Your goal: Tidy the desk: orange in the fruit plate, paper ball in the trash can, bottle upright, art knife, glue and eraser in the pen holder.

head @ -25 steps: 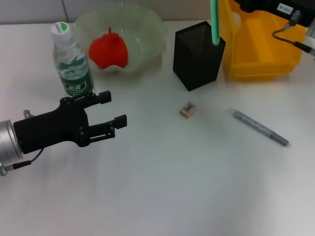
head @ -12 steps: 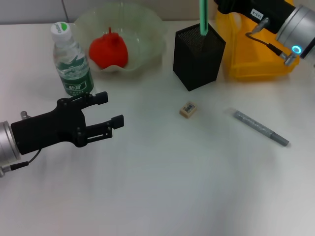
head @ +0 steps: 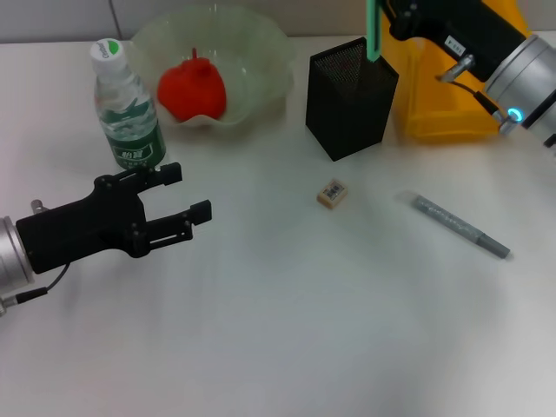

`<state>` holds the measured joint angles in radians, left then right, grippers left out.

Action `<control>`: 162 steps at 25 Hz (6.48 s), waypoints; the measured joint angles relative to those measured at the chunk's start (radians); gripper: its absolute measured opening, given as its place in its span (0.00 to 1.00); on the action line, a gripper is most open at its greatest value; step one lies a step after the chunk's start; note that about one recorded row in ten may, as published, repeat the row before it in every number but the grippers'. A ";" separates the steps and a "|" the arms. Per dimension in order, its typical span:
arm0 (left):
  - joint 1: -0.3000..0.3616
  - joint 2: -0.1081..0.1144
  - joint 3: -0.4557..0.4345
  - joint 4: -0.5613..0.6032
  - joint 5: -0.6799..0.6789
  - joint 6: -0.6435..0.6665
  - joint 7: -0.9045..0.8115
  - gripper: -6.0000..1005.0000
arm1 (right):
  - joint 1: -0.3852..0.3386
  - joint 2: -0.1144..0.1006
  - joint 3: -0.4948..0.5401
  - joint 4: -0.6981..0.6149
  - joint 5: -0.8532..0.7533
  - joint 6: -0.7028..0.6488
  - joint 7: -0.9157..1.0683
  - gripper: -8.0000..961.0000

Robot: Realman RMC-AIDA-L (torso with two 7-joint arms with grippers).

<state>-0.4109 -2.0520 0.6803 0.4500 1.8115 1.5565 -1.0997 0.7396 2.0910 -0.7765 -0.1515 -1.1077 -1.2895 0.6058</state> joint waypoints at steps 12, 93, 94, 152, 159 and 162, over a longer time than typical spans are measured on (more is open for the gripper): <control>-0.010 0.001 0.001 -0.010 0.000 -0.010 -0.062 0.80 | 0.054 0.001 0.023 0.094 0.005 0.017 -0.171 0.17; -0.002 0.010 0.023 -0.001 -0.020 0.079 -0.049 0.80 | 0.063 -0.007 -0.310 -0.786 -1.390 -0.165 1.524 0.85; -0.002 0.010 0.022 -0.001 -0.021 0.079 -0.049 0.80 | 0.061 -0.006 -0.360 -0.767 -1.370 -0.116 1.527 0.85; 0.014 0.003 0.021 -0.008 -0.020 0.078 -0.052 0.80 | 0.049 -0.002 -0.704 -0.652 -1.233 0.262 1.527 0.56; 0.014 0.003 0.021 -0.008 -0.023 0.080 -0.054 0.80 | 0.044 -0.002 -0.704 -0.651 -1.233 0.270 1.527 0.51; 0.014 0.003 0.021 -0.008 -0.023 0.081 -0.054 0.80 | 0.042 -0.002 -0.704 -0.651 -1.233 0.273 1.527 0.48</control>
<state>-0.3972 -2.0494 0.7009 0.4417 1.7883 1.6371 -1.1536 0.7818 2.0893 -1.4802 -0.8022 -2.3409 -1.0164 2.1326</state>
